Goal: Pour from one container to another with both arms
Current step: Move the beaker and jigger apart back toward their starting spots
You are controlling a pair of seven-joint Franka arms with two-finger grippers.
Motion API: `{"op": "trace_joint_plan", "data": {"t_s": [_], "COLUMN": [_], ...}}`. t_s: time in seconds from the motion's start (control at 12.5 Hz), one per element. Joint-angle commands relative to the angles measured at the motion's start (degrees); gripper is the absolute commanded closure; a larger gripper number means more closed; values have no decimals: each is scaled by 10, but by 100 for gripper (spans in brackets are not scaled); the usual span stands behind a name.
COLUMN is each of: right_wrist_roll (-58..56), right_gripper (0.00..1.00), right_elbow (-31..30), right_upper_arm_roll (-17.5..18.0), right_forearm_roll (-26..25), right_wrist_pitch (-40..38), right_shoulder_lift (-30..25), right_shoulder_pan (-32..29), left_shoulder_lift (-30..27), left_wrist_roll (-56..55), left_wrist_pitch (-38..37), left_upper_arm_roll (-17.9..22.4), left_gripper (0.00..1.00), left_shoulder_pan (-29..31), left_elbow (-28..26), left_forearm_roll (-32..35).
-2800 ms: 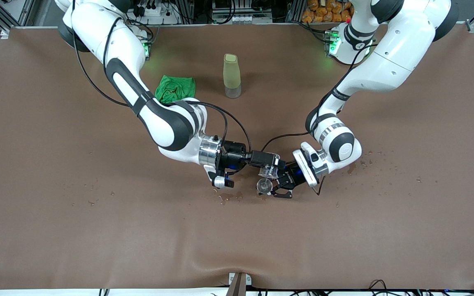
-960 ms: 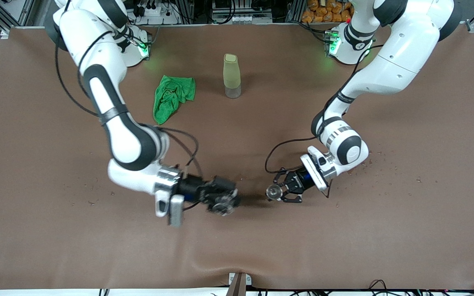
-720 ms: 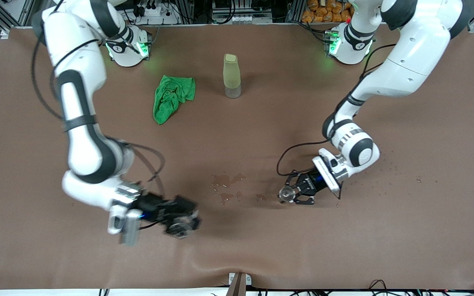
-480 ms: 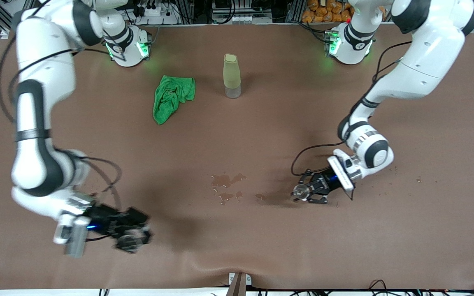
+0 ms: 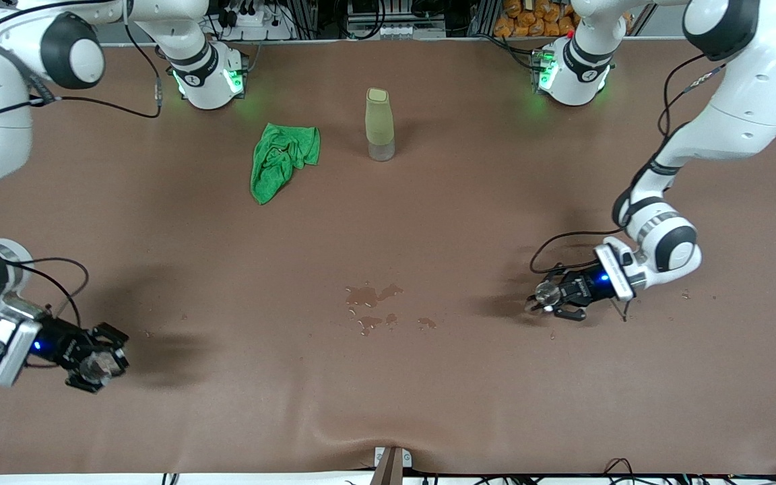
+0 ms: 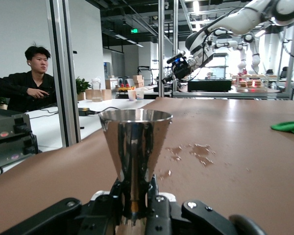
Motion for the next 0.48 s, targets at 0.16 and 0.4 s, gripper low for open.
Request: {"op": "trace_joint_plan", "data": {"t_s": [0.16,0.4], "right_wrist_roll": [-222,-299], "right_gripper": [100,100], "right_elbow": [-104,-104], "right_upper_arm_roll": [14,14], "right_forearm_roll": [-16,-36], "right_wrist_pitch": [-16,-36], "right_shoulder_lift": [11,49], "right_shoulder_pan": [-67,-110], "left_shoulder_lift": [-1,4], "left_wrist_roll": [-7,-11], "left_wrist_pitch": [-49,-60], "left_upper_arm_roll": [-6,-6], "left_gripper": [100,100], "left_shoulder_pan": [78,118], "left_elbow": [-12,-12], "left_forearm_roll": [109,163]}}
